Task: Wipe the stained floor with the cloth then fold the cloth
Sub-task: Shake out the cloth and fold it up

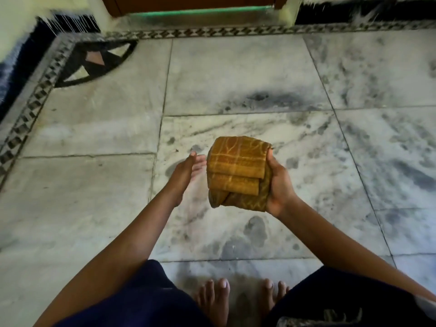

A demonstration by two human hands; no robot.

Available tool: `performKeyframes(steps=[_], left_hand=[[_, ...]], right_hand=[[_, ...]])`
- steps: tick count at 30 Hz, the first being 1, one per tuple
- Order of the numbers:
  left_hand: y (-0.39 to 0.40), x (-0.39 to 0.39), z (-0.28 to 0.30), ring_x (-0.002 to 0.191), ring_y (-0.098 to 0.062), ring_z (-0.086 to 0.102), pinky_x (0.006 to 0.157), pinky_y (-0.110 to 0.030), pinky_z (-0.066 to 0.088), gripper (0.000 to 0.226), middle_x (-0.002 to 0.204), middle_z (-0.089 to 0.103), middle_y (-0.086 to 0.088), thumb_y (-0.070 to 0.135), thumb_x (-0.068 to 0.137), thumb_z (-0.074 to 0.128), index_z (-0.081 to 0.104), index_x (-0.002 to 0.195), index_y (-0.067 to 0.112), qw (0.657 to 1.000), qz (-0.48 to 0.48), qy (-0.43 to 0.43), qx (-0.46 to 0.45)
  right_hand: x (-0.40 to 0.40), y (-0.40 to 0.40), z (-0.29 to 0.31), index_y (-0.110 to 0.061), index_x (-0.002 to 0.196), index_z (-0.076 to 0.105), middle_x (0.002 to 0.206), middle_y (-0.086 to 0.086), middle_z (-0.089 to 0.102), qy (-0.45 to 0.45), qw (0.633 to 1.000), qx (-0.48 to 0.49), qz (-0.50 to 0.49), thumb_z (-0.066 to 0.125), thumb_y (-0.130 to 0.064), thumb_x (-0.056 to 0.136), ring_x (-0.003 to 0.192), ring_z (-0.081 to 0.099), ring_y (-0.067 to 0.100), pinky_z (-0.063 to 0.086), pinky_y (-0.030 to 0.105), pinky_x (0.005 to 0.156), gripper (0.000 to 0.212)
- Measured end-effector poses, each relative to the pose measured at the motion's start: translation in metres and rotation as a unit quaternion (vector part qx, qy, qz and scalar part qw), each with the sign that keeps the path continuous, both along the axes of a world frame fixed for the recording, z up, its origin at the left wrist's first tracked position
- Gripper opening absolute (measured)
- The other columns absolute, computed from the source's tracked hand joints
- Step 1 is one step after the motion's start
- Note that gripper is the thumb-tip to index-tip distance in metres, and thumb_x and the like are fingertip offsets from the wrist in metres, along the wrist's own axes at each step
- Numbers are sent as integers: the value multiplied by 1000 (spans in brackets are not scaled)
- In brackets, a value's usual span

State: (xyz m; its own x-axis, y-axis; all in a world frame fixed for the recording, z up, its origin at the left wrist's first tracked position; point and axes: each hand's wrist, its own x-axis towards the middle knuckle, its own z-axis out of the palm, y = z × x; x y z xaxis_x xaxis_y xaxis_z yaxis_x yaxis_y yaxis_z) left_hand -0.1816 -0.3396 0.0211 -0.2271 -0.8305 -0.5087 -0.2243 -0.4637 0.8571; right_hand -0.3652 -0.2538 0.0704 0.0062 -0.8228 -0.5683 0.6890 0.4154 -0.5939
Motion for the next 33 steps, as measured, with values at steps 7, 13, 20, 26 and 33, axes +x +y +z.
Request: performKeyframes(steps=[7,13,20,26,33], left_hand=[[-26,-37,68,79,-21,64,72,-34,51,39,85,68,-7,49,93,42,65,95,17,963,48,238,115],[-57,-64,87,81,-20,64,59,-25,54,19,95,67,-9,21,87,62,64,103,12,981,49,166,90],[-117,-101,113,82,-22,63,70,-33,52,4,87,66,-7,13,87,61,63,87,16,985,108,110,81],[-144,-107,215,90,-22,62,74,-33,52,8,94,67,-6,15,88,61,64,94,18,988,105,89,68],[-134,-102,383,81,-17,61,64,-29,47,9,89,65,-4,14,88,59,64,96,17,992,91,71,54]], right_hand=[[-24,-41,37,-4,122,58,121,25,60,-66,996,-60,19,31,-62,90,109,60,38,51,50,89,71],[-50,-84,46,-9,119,60,109,16,69,80,994,-14,76,56,-43,85,97,67,32,57,42,76,48],[-76,-152,61,-13,110,63,104,15,70,130,987,71,68,61,-35,85,90,68,31,56,41,72,34],[-83,-176,149,-14,121,59,112,15,67,137,984,104,38,66,-30,83,95,67,32,58,41,65,42],[-78,-167,312,-14,126,53,113,15,65,155,980,119,22,64,-28,84,94,65,32,56,39,62,46]])
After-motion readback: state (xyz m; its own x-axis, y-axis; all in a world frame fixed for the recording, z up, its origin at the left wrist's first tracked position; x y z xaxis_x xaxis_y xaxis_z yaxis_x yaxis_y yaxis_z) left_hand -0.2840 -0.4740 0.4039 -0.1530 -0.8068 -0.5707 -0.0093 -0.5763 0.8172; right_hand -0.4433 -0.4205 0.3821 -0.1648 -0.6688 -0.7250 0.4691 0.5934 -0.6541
